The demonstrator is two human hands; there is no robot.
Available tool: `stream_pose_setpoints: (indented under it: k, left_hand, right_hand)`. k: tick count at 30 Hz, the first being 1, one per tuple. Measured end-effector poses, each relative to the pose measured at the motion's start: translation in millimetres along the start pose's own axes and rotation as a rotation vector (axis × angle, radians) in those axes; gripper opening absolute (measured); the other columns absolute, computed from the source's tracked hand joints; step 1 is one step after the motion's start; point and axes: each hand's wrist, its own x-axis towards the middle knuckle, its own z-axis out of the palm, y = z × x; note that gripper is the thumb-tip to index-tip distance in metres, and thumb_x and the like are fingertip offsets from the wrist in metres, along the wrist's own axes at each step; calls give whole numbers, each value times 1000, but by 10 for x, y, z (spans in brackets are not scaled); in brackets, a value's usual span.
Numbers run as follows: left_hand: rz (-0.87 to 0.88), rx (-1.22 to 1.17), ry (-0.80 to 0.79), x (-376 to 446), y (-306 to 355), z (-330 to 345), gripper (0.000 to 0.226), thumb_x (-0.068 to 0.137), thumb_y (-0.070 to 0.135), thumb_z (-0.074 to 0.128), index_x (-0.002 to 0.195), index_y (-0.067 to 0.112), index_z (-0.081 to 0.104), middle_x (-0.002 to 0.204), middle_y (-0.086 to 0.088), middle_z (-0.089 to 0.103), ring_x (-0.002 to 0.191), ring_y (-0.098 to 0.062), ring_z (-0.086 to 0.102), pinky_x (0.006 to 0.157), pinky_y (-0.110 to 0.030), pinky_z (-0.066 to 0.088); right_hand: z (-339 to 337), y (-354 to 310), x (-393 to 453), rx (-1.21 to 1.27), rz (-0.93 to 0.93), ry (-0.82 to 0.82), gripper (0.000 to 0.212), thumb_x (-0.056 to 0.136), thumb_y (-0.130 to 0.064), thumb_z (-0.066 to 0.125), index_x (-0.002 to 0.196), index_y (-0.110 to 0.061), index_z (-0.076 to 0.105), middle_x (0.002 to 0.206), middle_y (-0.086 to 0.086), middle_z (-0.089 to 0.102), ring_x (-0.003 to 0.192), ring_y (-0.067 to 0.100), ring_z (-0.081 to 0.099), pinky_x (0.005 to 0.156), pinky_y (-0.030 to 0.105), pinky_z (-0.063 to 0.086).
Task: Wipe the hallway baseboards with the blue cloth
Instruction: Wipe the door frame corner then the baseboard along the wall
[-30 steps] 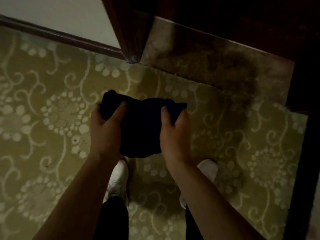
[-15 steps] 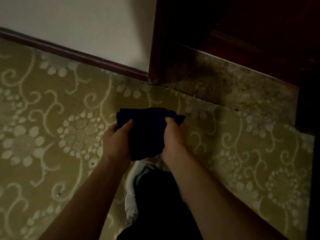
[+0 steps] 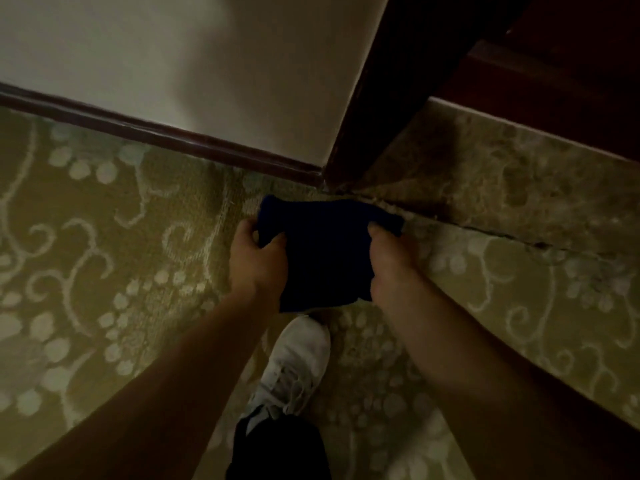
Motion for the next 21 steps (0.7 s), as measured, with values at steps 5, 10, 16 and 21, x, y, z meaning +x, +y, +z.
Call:
stream_pose_setpoints:
  k: [5, 10, 16, 21]
  left_hand:
    - [-54, -83, -46, 436, -96, 122, 18, 94, 14, 57, 110, 21, 60, 106, -3, 68, 95, -24, 69, 82, -45, 59]
    - [-63, -61, -129, 905, -221, 280, 29, 93, 14, 58, 122, 13, 58, 114, -10, 67, 100, -31, 68, 84, -47, 58]
    - [-59, 24, -202, 1337, -469, 409, 17, 93, 13, 52, 109, 20, 53, 101, -4, 64, 98, -31, 65, 88, -50, 55]
    - [-35, -75, -300, 1701, -780, 399, 37, 92, 19, 53, 128, 26, 57, 121, -4, 66, 103, -31, 67, 87, -53, 56]
  right_hand:
    - [138, 80, 483, 33, 57, -123, 52, 99, -33, 47, 146, -14, 37, 145, 9, 45, 129, 30, 47, 109, 46, 39]
    - [187, 127, 863, 153, 9, -148, 48, 96, -30, 53, 141, -16, 44, 136, 10, 55, 117, 34, 56, 98, 48, 47]
    - [309, 327, 1263, 147, 26, -136, 42, 96, -24, 52, 137, -14, 50, 135, 13, 55, 118, 34, 55, 103, 48, 44]
    - [563, 418, 1430, 289, -100, -57, 36, 89, -25, 61, 123, -14, 58, 111, 6, 63, 96, 27, 61, 80, 37, 54]
